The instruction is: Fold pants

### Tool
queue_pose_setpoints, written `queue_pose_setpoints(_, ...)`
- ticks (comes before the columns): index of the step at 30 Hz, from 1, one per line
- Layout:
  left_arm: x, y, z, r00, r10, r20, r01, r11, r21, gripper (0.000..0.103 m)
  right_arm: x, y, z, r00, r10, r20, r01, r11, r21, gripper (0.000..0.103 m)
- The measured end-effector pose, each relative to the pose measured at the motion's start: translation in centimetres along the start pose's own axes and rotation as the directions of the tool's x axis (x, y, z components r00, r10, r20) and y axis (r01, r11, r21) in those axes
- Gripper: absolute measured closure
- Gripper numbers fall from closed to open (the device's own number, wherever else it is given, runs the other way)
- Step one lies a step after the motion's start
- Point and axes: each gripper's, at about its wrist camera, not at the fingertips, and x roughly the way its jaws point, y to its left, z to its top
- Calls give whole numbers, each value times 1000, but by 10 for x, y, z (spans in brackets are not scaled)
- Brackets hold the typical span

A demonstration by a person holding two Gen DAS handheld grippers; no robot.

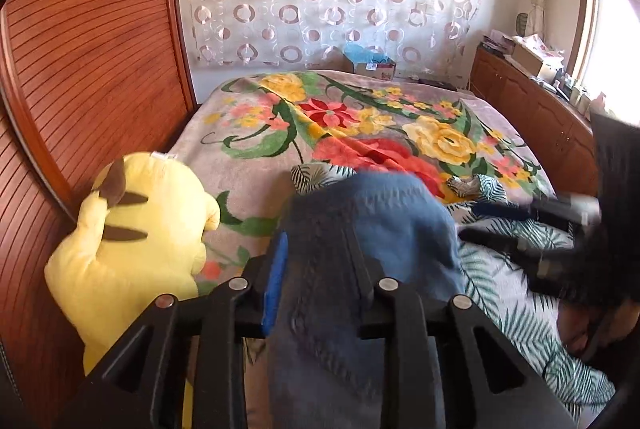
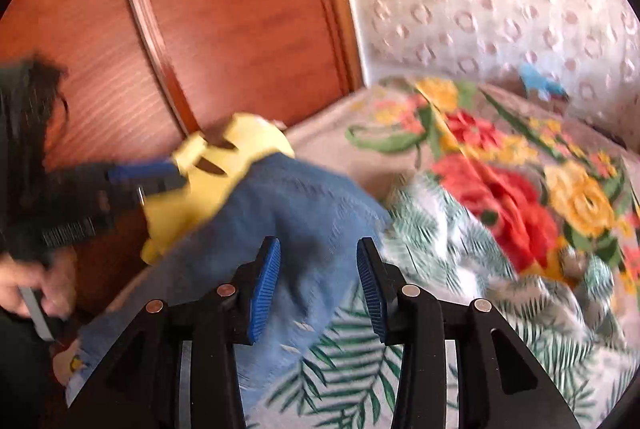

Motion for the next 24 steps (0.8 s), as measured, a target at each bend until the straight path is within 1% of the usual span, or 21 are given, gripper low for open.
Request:
queue_pose_setpoints(2, -6, -1, -16, 1000, -8, -10, 8, 1000, -15, 75, 1, 6, 11, 999, 32, 20, -31, 999, -35, 62)
queue_pose_setpoints(4, -10, -1, -32, 1000, -18, -26, 17, 999, -36, 75, 12, 12, 18, 998, 69, 12, -68, 995, -66, 62)
queue_pose_setpoints(5, -11, -2, -37, 999, -21, -31, 20, 999, -37, 75, 21, 13, 21, 998, 62, -5, -62, 995, -76, 65)
queue_pose_setpoints(7, -14, -3, -54, 999, -11, -53, 9, 999, -42, 75, 48, 6, 24, 998, 13, -53, -18, 996, -88, 71)
queue_pose_setpoints(10, -11, -4, -72, 996, -6, -91, 2, 999, -45, 75, 72, -10, 20, 994, -50, -96, 42, 996, -76, 72)
queue_pose_setpoints(12, -10, -6, -83, 994, 5, -108, -10, 999, -50, 75, 82, -14, 21, 992, -50, -117, 44, 998, -49, 72)
queue_pose_setpoints(14, -9, -7, -91, 994, 8, -112, -14, 999, -52, 75, 83, -15, 25, 993, -41, -113, 38, 999, -31, 72)
queue_pose_setpoints(18, -18, -7, -95, 995, 11, -97, -17, 998, -66, 75, 65, -2, 29, 993, -72, -97, 70, 997, -21, 72)
queue_pose_setpoints(22, -35, -12, -93, 998, 16, -69, -20, 998, -55, 75, 21, 20, 19, 996, -75, -52, 75, 997, -19, 72)
queue_pose_setpoints(24, -47, -17, -90, 999, 18, -48, -20, 999, -45, 75, -7, 30, 6, 996, -80, -25, 80, 997, -16, 72)
